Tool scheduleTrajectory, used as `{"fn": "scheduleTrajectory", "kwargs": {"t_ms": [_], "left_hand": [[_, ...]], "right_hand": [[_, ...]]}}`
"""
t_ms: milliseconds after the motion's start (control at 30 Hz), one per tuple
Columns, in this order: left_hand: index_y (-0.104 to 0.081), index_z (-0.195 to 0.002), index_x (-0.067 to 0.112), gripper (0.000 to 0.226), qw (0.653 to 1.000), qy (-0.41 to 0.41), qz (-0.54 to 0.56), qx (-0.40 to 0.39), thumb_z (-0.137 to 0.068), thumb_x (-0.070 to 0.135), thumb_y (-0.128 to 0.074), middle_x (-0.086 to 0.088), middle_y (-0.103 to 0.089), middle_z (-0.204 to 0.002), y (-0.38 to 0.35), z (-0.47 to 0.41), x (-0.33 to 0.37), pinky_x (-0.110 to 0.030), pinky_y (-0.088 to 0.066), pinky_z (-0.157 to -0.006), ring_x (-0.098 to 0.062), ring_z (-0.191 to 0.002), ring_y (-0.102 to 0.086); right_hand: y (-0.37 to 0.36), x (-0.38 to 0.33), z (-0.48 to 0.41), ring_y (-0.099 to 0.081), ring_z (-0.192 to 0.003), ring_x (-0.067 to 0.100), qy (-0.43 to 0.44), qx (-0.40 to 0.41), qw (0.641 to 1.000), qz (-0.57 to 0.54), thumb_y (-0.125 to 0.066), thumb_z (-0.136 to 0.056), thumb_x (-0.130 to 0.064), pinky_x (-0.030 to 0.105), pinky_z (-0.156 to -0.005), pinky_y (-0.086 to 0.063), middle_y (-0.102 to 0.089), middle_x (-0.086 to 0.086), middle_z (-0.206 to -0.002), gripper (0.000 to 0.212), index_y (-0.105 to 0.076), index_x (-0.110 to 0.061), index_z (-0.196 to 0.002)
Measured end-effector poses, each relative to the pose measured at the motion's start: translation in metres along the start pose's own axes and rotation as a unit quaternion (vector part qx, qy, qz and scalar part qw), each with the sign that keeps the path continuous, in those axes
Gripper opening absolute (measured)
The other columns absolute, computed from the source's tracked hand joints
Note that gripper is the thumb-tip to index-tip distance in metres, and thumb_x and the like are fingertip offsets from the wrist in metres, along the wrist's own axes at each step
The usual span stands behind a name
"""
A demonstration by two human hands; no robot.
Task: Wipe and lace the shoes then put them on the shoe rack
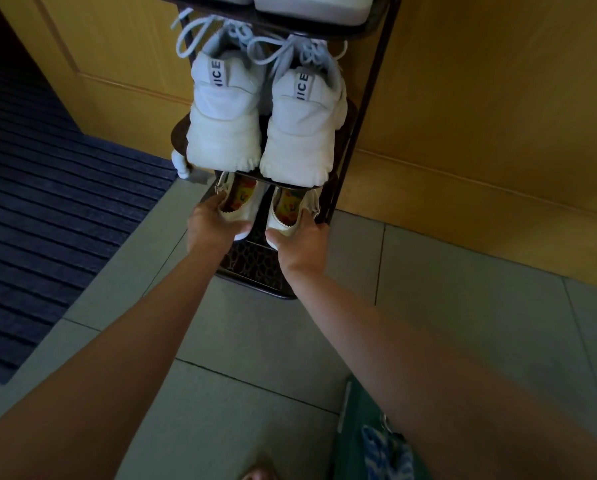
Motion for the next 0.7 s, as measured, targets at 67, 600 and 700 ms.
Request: {"fn": "scheduleTrajectory", "kwargs": {"t_ms": [67,600,700], "left_hand": [[-0.048,-0.136,0.017,0.073,1.000,0.003,-0.001,0.009,-0.071,0.022,-0.079,-0.011,-0.060,-0.124,-0.004,-0.002,0.000,-0.029,-0.042,-0.082,-0.027,-0.111,-0.057],[-0.042,-0.138,0.015,0.082,1.000,-0.031,0.001,0.002,-0.067,0.026,-0.081,-0.011,-0.052,-0.134,-0.006,0.002,-0.001,-0.035,-0.042,-0.095,-0.027,-0.123,-0.050],[-0.047,-0.135,0.013,0.070,0.998,-0.061,0.014,0.020,-0.071,0.013,-0.077,-0.013,-0.057,-0.126,0.004,0.023,-0.003,-0.029,-0.041,-0.089,-0.027,-0.115,-0.055]], "right_hand": [[-0.001,-0.001,-0.003,-0.052,-0.106,0.030,-0.003,0.003,1.000,0.004,-0.074,-0.076,-0.034,0.036,-0.084,-0.047,-0.044,0.011,-0.116,0.059,-0.049,-0.016,-0.126],[0.016,-0.011,-0.007,-0.038,-0.128,0.031,-0.052,-0.091,0.994,0.009,-0.079,-0.072,-0.034,0.040,-0.098,-0.042,-0.030,0.013,-0.138,0.090,-0.026,-0.019,-0.143],[0.034,-0.010,0.000,-0.039,-0.127,0.029,-0.056,-0.088,0.995,-0.003,-0.077,-0.075,-0.025,0.034,-0.094,-0.043,-0.030,0.012,-0.139,0.084,-0.029,-0.014,-0.142]]}}
Point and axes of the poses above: each hand's wrist, its own z-axis away from the middle knuckle, its own y-axis out of the back of the hand, x = y × z, the point moved 2 cm from there along -z, towards the middle knuckle
